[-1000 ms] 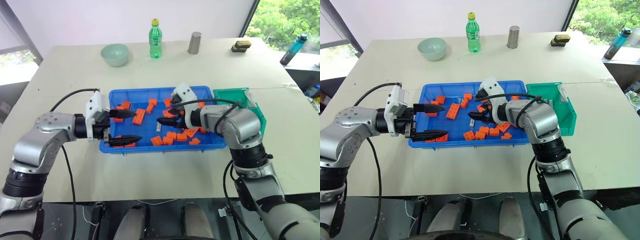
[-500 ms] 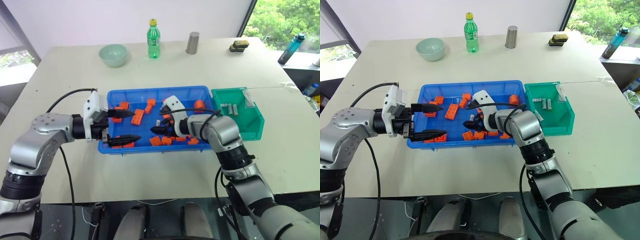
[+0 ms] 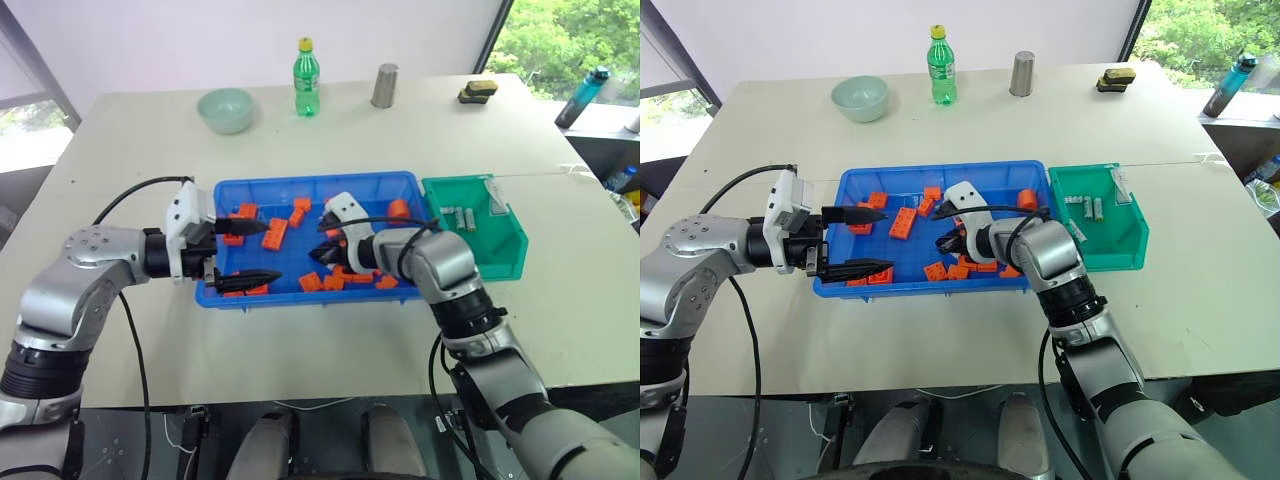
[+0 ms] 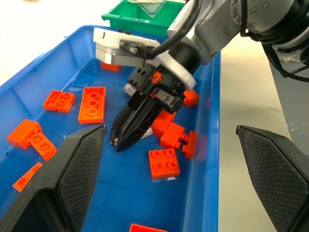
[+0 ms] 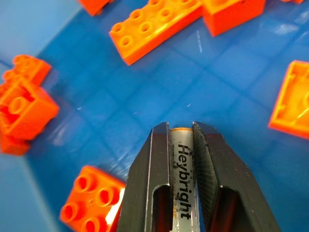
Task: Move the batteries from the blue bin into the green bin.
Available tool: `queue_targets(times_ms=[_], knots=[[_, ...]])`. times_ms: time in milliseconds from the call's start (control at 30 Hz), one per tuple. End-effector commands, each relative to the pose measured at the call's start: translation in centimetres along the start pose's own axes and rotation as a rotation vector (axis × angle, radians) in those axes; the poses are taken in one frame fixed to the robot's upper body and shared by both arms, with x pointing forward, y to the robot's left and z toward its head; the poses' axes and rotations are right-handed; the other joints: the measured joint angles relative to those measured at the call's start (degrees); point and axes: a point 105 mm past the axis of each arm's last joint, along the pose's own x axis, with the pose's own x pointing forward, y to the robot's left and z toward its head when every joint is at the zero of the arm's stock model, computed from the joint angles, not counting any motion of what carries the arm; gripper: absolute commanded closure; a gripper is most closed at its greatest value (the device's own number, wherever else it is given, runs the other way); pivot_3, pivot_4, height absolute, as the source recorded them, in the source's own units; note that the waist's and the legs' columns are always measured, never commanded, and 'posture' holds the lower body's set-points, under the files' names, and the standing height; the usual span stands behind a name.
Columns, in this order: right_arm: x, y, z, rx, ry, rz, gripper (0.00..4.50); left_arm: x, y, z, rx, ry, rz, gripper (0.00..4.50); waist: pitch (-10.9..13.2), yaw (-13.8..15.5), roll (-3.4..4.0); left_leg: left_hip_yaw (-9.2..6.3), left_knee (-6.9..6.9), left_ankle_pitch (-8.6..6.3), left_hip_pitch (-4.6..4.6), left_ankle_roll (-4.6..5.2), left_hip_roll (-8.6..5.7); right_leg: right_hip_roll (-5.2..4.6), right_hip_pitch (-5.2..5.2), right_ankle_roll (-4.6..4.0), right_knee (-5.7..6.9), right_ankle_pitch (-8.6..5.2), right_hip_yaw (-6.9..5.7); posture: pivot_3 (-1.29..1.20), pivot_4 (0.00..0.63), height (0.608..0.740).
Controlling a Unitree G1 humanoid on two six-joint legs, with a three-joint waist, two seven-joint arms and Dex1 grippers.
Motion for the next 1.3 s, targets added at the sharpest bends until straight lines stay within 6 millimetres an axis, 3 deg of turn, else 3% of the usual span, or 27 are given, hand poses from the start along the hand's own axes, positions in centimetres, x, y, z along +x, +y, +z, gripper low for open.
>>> queue_targets(times_ms=[33,133,300,400,467,567,667,867,1033,1167,1300], knots=[[-3.3,0.9,5.0,-0.037,-0.151,0.046,4.1,0.0,0.1,0.9,0.039,-0.019,-0.003,0.0,0.0,0.03,0.01,0.0,0.0,0.0,0.0,0.0,0.0,0.0,0.0,0.0,0.0,0.0,0.0,0.0,0.15,0.727],[-6.4,-0.7,7.6,-0.012,-0.235,0.001,4.1,0.4,0.0,0.8,0.036,-0.026,-0.017,0.0,0.0,0.18,0.01,0.0,0.0,0.0,0.0,0.0,-0.02,-0.02,0.01,0.0,-0.01,0.0,0.0,0.0,0.15,0.727],[-12.0,-4.0,9.9,-0.058,-0.307,-0.137,4.1,0.9,0.2,0.9,0.036,-0.038,-0.035,0.0,0.0,0.3,0.0,0.01,0.0,-0.01,0.0,0.01,-0.05,-0.04,0.05,0.0,-0.03,0.0,-0.01,0.0,0.15,0.727],[-16.0,-7.6,9.1,-0.06,-0.303,-0.298,4.1,1.3,0.3,1.0,0.037,-0.049,-0.043,0.0,0.01,0.3,0.0,0.04,-0.02,-0.01,-0.01,0.01,-0.06,-0.06,0.02,0.0,-0.03,0.0,-0.01,0.0,0.15,0.727],[-17.4,-8.9,8.2,-0.049,-0.29,-0.355,4.1,1.4,0.4,1.1,0.037,-0.056,-0.044,0.0,0.01,0.31,0.0,0.05,-0.02,-0.01,-0.02,0.02,-0.07,-0.07,0.04,0.0,-0.04,0.0,-0.01,0.0,0.15,0.727],[-19.0,-11.1,5.1,-0.014,-0.233,-0.457,4.1,1.7,0.4,1.2,0.037,-0.067,-0.048,0.0,0.0,0.14,-0.01,0.09,-0.02,-0.02,-0.02,0.03,-0.04,-0.05,0.03,0.0,-0.04,0.0,-0.01,0.0,0.15,0.727],[-19.1,-11.9,3.3,-0.01,-0.222,-0.503,4.1,1.9,0.3,1.2,0.035,-0.072,-0.057,0.0,0.0,0.05,-0.01,0.17,-0.04,-0.02,-0.02,0.04,0.0,-0.04,0.02,0.0,-0.04,0.0,0.0,0.0,0.15,0.727],[-17.6,-11.3,3.8,-0.116,-0.207,-0.499,1.75,2.1,0.4,1.5,0.04,-0.074,-0.065,0.0,0.03,0.1,0.04,0.31,-0.01,-0.02,-0.01,0.04,0.06,-0.02,-0.02,0.0,-0.04,0.0,0.05,0.0,0.15,0.727],[-15.3,-8.6,5.6,-0.274,-0.215,-0.368,1.75,2.1,0.3,1.6,0.044,-0.073,-0.07,0.0,0.03,0.19,0.04,0.27,0.02,-0.02,-0.02,0.04,0.03,-0.04,0.01,0.0,-0.08,0.0,0.04,0.0,0.15,0.727],[-12.6,-6.6,5.5,-0.346,-0.176,-0.206,1.75,2.0,0.3,1.4,0.041,-0.068,-0.066,0.0,0.03,0.11,0.03,0.25,0.01,-0.02,-0.02,0.04,0.04,-0.02,0.01,0.0,-0.13,0.0,0.04,0.0,0.15,0.727],[-10.0,-5.9,4.1,-0.429,-0.078,-0.116,0.46,1.8,0.2,1.3,0.042,-0.064,-0.059,0.0,0.03,0.19,0.03,0.24,0.01,-0.02,-0.02,0.04,0.04,-0.02,0.02,0.0,-0.13,0.0,0.03,0.0,0.15,0.727]])
